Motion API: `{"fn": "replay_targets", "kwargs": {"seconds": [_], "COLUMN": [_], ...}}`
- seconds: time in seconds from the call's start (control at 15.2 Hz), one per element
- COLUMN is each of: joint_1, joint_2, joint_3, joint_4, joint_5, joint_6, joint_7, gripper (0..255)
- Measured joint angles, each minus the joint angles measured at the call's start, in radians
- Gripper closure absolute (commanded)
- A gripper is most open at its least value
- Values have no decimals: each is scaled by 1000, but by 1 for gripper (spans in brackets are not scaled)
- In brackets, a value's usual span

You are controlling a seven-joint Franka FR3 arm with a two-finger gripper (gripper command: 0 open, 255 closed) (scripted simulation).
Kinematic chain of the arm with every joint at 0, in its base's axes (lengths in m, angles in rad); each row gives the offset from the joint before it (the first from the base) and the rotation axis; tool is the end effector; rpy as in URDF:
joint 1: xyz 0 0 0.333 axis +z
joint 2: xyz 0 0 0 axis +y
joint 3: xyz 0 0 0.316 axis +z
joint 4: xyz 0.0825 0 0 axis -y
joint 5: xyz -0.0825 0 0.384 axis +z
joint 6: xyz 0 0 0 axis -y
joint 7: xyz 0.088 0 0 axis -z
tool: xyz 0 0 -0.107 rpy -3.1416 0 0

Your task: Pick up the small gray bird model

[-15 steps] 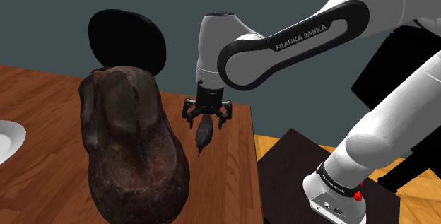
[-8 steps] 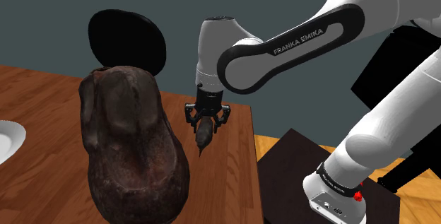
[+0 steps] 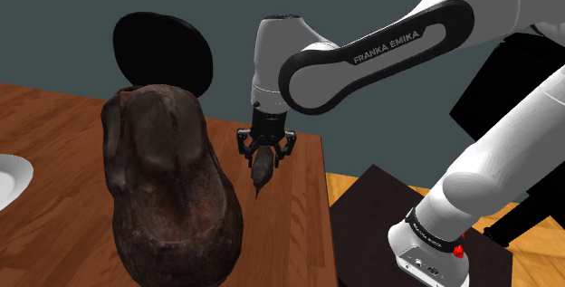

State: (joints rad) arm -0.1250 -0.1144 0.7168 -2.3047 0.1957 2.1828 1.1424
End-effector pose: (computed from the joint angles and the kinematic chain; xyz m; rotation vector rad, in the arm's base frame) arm 0.4062 0.2840 0.3790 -2.9356 1.0225 0.1297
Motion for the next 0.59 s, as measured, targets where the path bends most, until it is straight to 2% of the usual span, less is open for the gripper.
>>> {"fn": "replay_targets", "kwargs": {"seconds": [0.59], "joint_1": [3], "joint_2": [-69], "joint_3": [-21], "joint_4": [68], "joint_5": [32], "joint_6": [-127], "joint_7": [-20], "gripper": [255]}}
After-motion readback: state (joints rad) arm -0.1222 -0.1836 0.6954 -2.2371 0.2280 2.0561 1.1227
